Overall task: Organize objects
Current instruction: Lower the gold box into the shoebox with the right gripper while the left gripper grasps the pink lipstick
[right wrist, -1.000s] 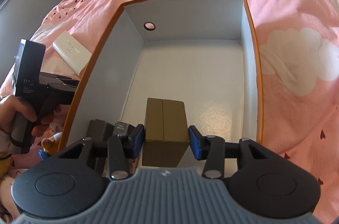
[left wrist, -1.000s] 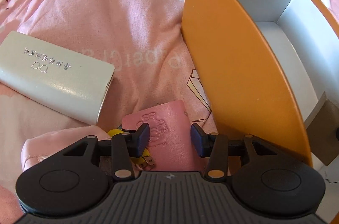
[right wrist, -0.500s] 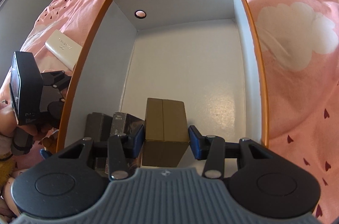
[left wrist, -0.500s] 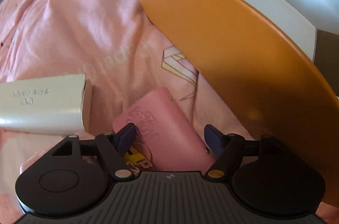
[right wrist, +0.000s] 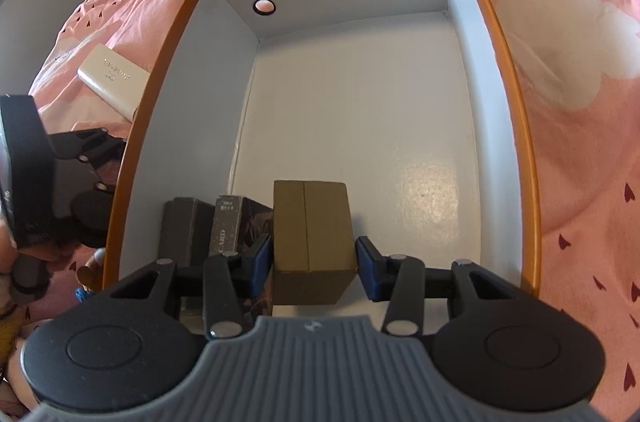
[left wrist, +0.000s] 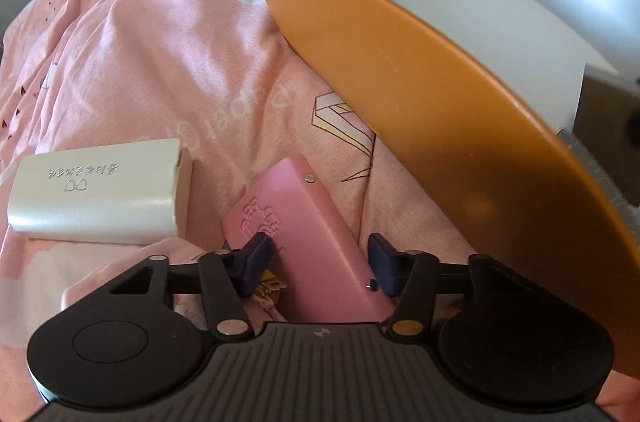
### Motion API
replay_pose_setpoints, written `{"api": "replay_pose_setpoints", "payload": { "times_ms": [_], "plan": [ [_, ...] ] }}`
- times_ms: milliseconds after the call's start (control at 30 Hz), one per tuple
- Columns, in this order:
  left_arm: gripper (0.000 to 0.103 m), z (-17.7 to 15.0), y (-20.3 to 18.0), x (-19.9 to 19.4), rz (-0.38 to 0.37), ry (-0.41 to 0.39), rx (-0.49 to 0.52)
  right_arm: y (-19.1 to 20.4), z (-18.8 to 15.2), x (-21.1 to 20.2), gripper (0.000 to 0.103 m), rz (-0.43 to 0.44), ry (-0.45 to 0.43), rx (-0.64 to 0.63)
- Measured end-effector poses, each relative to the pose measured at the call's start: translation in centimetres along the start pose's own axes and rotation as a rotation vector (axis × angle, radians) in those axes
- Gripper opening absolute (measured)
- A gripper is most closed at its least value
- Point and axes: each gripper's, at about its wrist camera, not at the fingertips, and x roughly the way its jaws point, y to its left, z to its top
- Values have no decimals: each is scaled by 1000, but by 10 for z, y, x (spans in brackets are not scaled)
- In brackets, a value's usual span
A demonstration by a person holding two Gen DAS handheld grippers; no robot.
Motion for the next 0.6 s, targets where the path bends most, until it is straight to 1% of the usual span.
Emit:
{"api": "replay_pose_setpoints", "payload": {
  "times_ms": [67, 200, 233, 300, 367, 433, 467, 500, 533, 600],
  "plan": [
    [49, 22, -27, 0, -24, 15, -23, 2, -2, 0, 47, -13, 12, -14],
    [42, 32, -7, -6, -75, 75, -84, 5, -4, 0, 47, 8, 60, -32],
    [40, 40, 3, -2, -88, 93, -106, 6, -5, 1, 47, 4, 66, -37],
    [40, 46, 11, -1, -108, 126, -134, 8, -4, 2, 47, -2, 73, -48],
    [40, 53, 17, 4, -123, 155, -151, 8, -3, 4, 47, 2, 105, -44],
    [40, 57, 16, 7, -122, 178, -140, 8, -2, 9, 47, 26, 154, -38],
    [41, 59, 14, 10, -116, 190, -125, 8, -2, 11, 47, 24, 170, -37],
    [42, 58, 8, 9, -108, 198, -109, 8, -1, 12, 48, 27, 181, -37],
    [43, 65, 14, 17, -101, 204, -92, 8, 0, 13, 49, 32, 188, -32],
    [44, 67, 10, 18, -76, 205, -59, 7, 4, 14, 49, 44, 200, -19]
  ]
}}
